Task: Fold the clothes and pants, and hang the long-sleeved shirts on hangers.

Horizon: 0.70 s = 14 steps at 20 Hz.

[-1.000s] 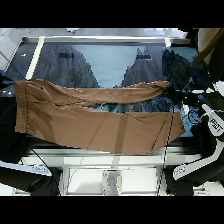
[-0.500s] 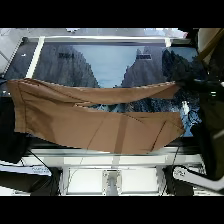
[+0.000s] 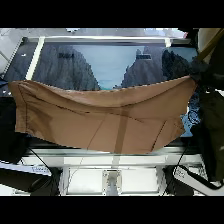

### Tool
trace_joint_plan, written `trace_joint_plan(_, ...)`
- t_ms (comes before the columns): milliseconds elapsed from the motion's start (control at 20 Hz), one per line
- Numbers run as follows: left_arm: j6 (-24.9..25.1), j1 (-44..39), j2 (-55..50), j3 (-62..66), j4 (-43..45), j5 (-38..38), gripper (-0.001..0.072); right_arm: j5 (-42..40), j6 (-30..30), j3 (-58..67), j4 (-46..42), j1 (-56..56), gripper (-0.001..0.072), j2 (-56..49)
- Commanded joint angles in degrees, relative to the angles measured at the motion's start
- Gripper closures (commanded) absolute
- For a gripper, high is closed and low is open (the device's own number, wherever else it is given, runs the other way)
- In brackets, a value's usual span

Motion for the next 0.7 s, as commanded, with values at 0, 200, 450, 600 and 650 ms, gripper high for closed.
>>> trace_joint_plan(0, -0.9, -1.0, -4.3, 0.0, 0.6, 2.2, 0.0689, -8.5, 6.3, 0.3, 0.3, -0.1, 0.0700, -12.1)
trace_joint_plan(200, -4.1, -1.5, -5.1, 0.0, 1.9, 10.9, 0.0690, -23.9, 2.5, 2.0, 14.2, 1.6, 0.0700, -24.2)
trace_joint_plan(450, -2.4, -6.1, -6.0, 0.0, 1.9, 16.9, 0.0321, -32.3, -2.7, 10.9, 14.4, 8.4, 0.0574, -32.9)
trace_joint_plan(600, -2.6, -7.7, -5.5, 0.0, 1.8, 18.6, 0.0145, -31.8, -4.9, 15.0, 12.7, 10.2, 0.0317, -33.5)
trace_joint_plan(650, -2.6, -7.2, -4.6, 0.0, 1.8, 18.0, 0.0146, -29.8, -4.8, 16.2, 11.3, 9.6, 0.0329, -32.8)
